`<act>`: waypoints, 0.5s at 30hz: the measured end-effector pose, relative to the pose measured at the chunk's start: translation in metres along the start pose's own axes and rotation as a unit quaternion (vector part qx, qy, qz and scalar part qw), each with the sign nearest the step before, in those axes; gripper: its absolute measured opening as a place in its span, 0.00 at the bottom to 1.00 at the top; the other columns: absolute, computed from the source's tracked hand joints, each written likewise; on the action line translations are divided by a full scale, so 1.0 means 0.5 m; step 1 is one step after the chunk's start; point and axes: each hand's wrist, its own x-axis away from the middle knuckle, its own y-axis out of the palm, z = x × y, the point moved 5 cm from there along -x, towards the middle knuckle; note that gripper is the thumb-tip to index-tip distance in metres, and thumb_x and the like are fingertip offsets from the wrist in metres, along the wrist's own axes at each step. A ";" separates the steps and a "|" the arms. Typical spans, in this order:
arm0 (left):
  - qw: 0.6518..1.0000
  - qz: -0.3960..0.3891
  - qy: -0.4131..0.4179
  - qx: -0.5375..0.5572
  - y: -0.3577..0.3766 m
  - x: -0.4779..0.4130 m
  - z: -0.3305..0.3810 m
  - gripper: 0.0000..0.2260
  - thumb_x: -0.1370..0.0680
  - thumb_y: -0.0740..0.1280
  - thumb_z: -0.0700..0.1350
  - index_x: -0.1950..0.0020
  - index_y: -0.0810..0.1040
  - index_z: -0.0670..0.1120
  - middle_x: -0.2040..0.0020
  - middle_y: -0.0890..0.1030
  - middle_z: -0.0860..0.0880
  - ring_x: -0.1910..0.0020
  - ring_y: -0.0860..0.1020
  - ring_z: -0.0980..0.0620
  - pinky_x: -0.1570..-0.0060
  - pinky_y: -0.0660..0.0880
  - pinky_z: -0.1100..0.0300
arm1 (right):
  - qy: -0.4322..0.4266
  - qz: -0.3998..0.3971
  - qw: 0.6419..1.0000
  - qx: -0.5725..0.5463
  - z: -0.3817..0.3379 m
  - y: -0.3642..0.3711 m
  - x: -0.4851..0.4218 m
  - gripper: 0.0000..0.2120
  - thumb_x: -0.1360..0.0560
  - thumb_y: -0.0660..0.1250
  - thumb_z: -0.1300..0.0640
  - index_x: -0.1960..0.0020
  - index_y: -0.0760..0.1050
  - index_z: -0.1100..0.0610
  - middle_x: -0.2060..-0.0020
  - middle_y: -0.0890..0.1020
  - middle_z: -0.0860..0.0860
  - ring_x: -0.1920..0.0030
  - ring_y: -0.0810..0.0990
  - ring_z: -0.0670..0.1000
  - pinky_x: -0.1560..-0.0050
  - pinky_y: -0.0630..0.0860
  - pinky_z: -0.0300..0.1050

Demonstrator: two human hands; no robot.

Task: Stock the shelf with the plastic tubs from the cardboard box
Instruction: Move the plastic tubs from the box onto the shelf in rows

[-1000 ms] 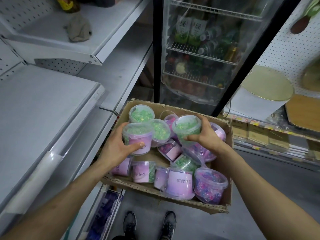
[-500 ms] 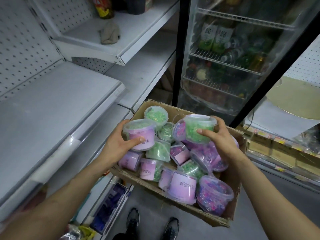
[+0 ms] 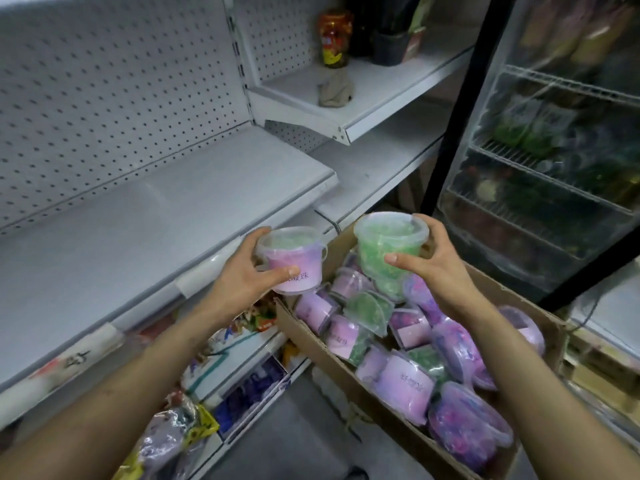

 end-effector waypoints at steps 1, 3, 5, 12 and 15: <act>1.000 0.013 0.007 -0.004 -0.023 0.014 0.007 0.39 0.37 0.84 0.59 0.30 0.70 0.67 0.34 0.80 0.55 0.37 0.81 0.52 0.39 0.81 0.47 | -0.008 -0.013 1.000 0.001 -0.012 0.022 -0.001 0.41 0.35 0.86 0.56 0.28 0.70 0.43 0.35 0.79 0.48 0.36 0.81 0.46 0.38 0.82 0.50; 0.999 0.038 0.019 -0.009 -0.073 0.047 0.017 0.41 0.36 0.84 0.58 0.28 0.69 0.65 0.33 0.78 0.55 0.37 0.80 0.51 0.40 0.81 0.50 | -0.021 -0.035 0.999 -0.002 -0.036 0.070 0.002 0.43 0.38 0.87 0.53 0.28 0.71 0.42 0.34 0.79 0.48 0.34 0.80 0.49 0.35 0.81 0.56; 0.997 0.063 0.032 -0.012 -0.126 0.092 0.027 0.41 0.35 0.84 0.57 0.26 0.68 0.63 0.33 0.77 0.58 0.36 0.80 0.53 0.40 0.81 0.54 | -0.041 -0.063 0.997 0.008 -0.062 0.129 0.012 0.45 0.40 0.87 0.51 0.28 0.70 0.40 0.33 0.78 0.47 0.33 0.80 0.50 0.34 0.80 0.59; 0.990 0.140 0.021 0.000 -0.310 0.309 0.024 0.41 0.34 0.84 0.54 0.26 0.67 0.65 0.33 0.77 0.51 0.46 0.82 0.48 0.62 0.84 0.44 | -0.100 -0.143 0.983 0.056 -0.140 0.359 0.100 0.43 0.37 0.87 0.56 0.30 0.71 0.35 0.35 0.78 0.40 0.35 0.79 0.47 0.35 0.81 0.57; 0.984 0.178 0.024 0.014 -0.390 0.408 0.004 0.42 0.35 0.84 0.53 0.25 0.67 0.62 0.31 0.75 0.55 0.37 0.80 0.50 0.52 0.85 0.50 | -0.108 -0.192 0.974 0.059 -0.155 0.466 0.144 0.44 0.38 0.87 0.54 0.30 0.70 0.34 0.35 0.78 0.40 0.35 0.80 0.47 0.34 0.80 0.58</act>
